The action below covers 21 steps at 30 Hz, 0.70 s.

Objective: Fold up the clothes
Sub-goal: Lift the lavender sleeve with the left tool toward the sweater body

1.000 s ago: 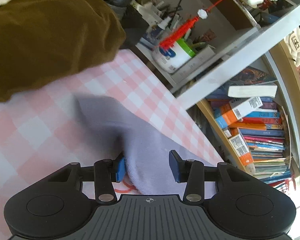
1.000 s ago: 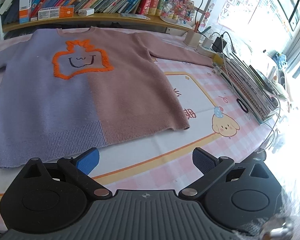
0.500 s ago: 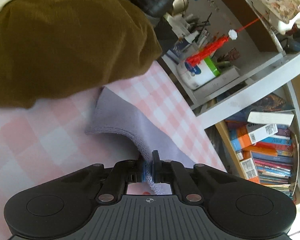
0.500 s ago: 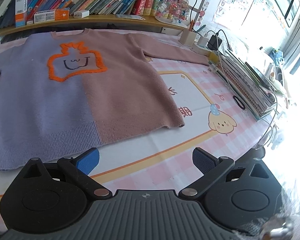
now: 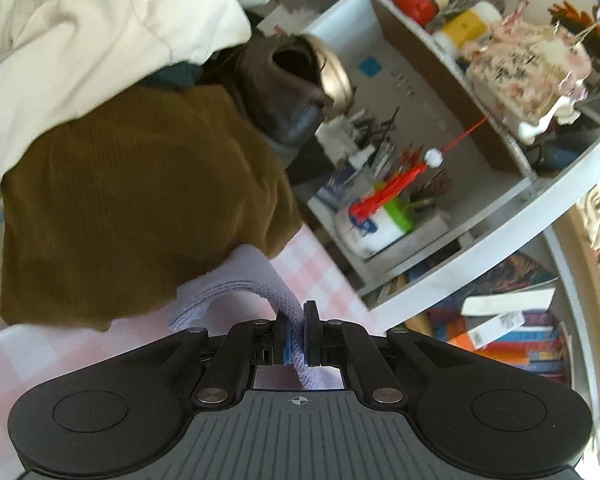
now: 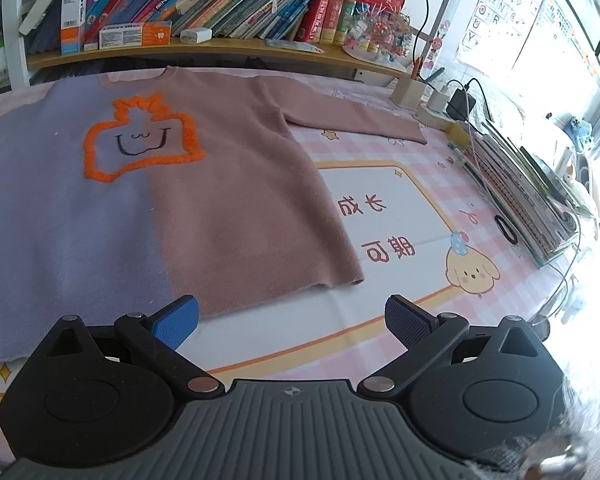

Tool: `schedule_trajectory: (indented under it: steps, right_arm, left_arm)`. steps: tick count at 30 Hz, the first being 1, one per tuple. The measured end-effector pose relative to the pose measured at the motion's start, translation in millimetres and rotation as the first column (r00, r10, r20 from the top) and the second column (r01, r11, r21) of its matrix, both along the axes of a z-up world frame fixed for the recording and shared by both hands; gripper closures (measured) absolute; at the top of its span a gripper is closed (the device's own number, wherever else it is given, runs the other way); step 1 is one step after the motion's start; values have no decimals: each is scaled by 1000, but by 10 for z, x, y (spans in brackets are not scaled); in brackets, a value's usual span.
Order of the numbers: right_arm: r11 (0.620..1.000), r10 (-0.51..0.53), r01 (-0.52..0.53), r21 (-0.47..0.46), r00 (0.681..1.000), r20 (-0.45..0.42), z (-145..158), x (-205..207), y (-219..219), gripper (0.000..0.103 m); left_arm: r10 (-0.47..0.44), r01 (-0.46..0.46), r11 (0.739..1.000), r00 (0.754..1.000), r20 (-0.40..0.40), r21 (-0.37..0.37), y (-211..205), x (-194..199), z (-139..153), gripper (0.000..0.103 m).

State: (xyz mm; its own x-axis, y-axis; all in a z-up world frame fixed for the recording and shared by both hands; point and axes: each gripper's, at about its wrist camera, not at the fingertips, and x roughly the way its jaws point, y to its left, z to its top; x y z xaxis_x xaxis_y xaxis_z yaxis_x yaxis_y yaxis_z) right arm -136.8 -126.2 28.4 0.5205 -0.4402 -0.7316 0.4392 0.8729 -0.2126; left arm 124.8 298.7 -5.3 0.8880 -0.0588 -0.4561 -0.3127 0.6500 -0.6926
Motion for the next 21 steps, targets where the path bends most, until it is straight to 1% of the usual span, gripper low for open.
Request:
schedule_trajectory:
  steps: [3, 7, 13, 18, 19, 21]
  right_arm:
    - [1000, 11, -11, 12, 1000, 9, -10, 16, -54, 3]
    - [998, 58, -58, 23, 998, 17, -31, 66, -133, 3]
    - [987, 148, -149, 55, 989, 29, -83, 202, -365, 3]
    - [960, 268, -271, 74, 962, 45, -135, 382, -676, 3]
    - [951, 296, -299, 79, 954, 48, -141, 420, -743, 3]
    - [919, 379, -382, 97, 924, 52, -125, 511, -899, 3]
  left_arm:
    - [-20, 19, 1000, 1000, 12, 15, -135, -23, 62, 99]
    - [-38, 37, 999, 999, 34, 26, -290, -122, 149, 99]
    - [-27, 23, 998, 998, 62, 51, -537, -329, 297, 99]
    - [6, -14, 996, 996, 91, 86, -865, -560, 426, 99]
    - [19, -28, 995, 995, 96, 97, -957, -618, 461, 99]
    - [24, -36, 992, 994, 103, 123, -1149, -685, 535, 99]
